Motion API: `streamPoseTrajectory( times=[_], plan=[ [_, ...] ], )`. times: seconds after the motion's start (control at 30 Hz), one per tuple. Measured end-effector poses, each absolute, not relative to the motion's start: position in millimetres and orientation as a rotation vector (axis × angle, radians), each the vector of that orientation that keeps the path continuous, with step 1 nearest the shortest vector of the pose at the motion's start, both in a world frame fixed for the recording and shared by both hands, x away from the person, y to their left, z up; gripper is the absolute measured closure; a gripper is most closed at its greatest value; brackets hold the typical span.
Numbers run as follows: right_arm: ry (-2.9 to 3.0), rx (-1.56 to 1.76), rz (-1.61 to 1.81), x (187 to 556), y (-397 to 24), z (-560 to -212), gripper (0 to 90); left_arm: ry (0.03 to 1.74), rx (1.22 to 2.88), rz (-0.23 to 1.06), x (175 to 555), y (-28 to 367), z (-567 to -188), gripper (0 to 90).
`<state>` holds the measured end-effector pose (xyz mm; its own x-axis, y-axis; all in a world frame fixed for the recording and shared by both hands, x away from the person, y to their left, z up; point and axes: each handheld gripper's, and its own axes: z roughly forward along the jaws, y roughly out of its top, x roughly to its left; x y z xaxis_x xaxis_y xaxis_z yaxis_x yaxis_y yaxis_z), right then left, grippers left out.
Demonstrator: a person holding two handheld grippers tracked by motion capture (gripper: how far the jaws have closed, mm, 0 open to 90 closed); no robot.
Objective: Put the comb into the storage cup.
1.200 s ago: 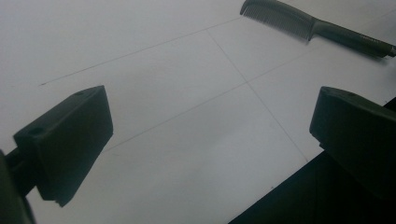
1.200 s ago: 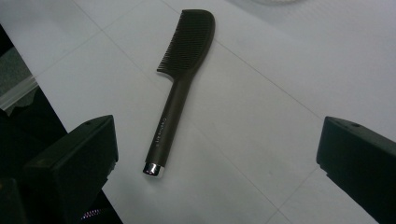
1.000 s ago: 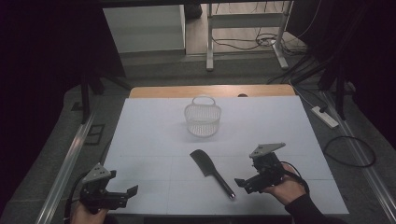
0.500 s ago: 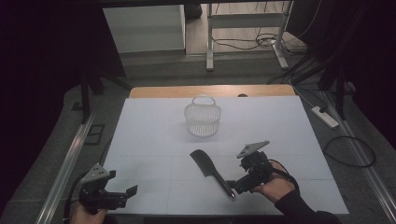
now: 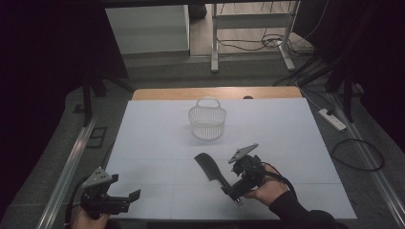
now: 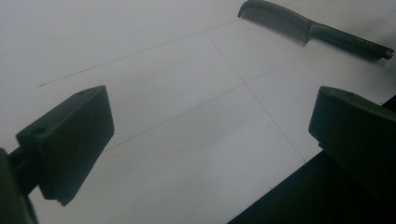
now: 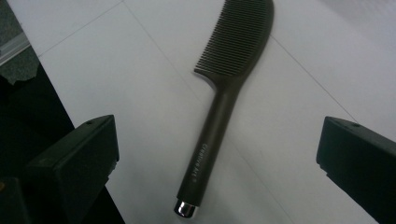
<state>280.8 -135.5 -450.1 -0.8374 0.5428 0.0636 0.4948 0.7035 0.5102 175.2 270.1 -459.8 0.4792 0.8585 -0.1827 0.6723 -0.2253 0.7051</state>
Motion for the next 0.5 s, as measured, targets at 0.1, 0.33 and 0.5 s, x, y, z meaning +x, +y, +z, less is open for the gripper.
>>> streamPoseTrajectory(
  times=[0.1,0.33,0.5],
  plan=[
    [2.833,0.833,0.789,281,-127,-452,0.0,1.266,1.976,0.315,175,270,-460,0.8],
    [2.855,0.808,0.777,280,-114,-454,0.0,1.263,1.975,0.314,175,271,-460,0.8],
    [2.871,0.783,0.765,279,-107,-456,3.6,1.262,1.975,0.314,175,271,-460,0.8]
  ],
)
